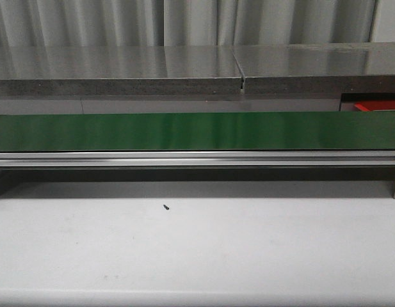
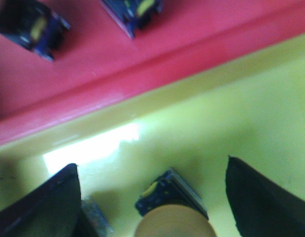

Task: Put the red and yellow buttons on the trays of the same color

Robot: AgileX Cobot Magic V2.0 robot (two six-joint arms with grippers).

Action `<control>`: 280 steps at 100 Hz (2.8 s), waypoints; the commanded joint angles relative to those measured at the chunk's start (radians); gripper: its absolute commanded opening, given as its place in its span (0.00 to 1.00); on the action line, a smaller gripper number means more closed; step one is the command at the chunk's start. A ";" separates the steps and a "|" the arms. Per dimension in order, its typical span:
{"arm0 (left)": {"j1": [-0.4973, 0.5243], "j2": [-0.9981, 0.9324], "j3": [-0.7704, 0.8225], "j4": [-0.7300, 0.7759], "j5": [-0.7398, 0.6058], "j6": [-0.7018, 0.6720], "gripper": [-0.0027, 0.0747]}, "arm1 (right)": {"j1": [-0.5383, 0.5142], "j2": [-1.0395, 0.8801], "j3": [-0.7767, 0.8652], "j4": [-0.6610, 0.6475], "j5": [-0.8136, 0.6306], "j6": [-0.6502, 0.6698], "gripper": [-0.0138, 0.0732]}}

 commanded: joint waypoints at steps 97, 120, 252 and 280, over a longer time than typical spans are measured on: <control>-0.008 0.006 -0.026 -0.025 -0.068 -0.003 0.01 | 0.565 -0.922 0.602 0.045 -0.328 -0.115 0.64; -0.008 0.006 -0.026 -0.025 -0.068 -0.003 0.01 | 0.565 -1.152 0.754 0.046 -0.318 -0.115 0.24; -0.008 0.137 -0.150 -0.008 -0.052 -0.110 0.31 | 0.565 -1.297 0.798 0.046 -0.293 -0.115 0.08; -0.008 0.298 -0.295 0.048 -0.047 -0.110 0.89 | 0.565 -1.297 0.798 0.046 -0.293 -0.115 0.08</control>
